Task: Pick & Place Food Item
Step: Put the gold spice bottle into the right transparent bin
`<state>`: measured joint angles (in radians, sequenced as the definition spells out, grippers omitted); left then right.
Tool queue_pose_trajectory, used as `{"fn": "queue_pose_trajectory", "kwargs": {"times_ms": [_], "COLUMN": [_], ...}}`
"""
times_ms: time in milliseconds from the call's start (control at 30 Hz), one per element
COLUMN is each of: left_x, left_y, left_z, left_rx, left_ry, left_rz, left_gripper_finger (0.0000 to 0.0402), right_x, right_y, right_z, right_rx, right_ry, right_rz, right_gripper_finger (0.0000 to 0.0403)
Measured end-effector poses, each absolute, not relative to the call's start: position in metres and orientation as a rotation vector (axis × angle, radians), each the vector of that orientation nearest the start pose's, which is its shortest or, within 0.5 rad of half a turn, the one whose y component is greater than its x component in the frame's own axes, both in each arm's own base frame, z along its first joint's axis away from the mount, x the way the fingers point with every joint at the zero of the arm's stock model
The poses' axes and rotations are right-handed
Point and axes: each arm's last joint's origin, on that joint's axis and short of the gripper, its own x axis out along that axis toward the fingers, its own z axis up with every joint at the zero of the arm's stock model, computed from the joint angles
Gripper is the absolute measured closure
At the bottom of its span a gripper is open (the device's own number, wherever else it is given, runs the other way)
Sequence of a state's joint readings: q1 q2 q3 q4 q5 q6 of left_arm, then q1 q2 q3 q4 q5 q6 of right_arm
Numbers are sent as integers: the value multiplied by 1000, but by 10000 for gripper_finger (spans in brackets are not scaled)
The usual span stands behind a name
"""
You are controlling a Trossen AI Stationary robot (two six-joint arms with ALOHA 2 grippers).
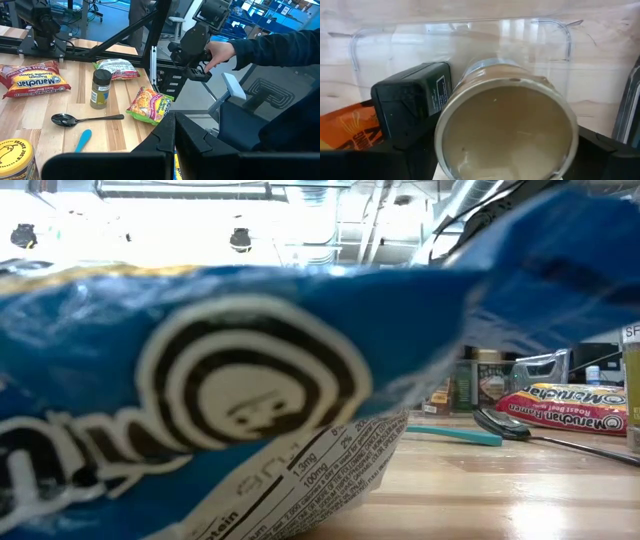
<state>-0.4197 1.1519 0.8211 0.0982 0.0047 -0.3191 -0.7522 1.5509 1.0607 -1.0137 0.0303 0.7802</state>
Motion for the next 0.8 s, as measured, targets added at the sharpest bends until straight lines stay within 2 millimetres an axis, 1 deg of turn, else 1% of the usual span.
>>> {"fn": "queue_pose_trajectory", "kwargs": {"times_ms": [333, 567, 800], "left_x": [235, 235, 235], "left_y": [-105, -105, -105], "left_z": [300, 300, 300], "left_rx": [-264, -265, -265], "left_ry": [294, 294, 294], "left_rz": [-381, -382, -382], "left_gripper_finger": [402, 402, 402], "right_x": [194, 195, 201], "right_y": [-181, -180, -172], "right_z": [209, 209, 209], "right_rx": [1135, 1068, 998], "right_ry": [1166, 1209, 1253], "right_rz": [-1183, -1116, -1045], "right_gripper_finger": [86, 86, 85]}}
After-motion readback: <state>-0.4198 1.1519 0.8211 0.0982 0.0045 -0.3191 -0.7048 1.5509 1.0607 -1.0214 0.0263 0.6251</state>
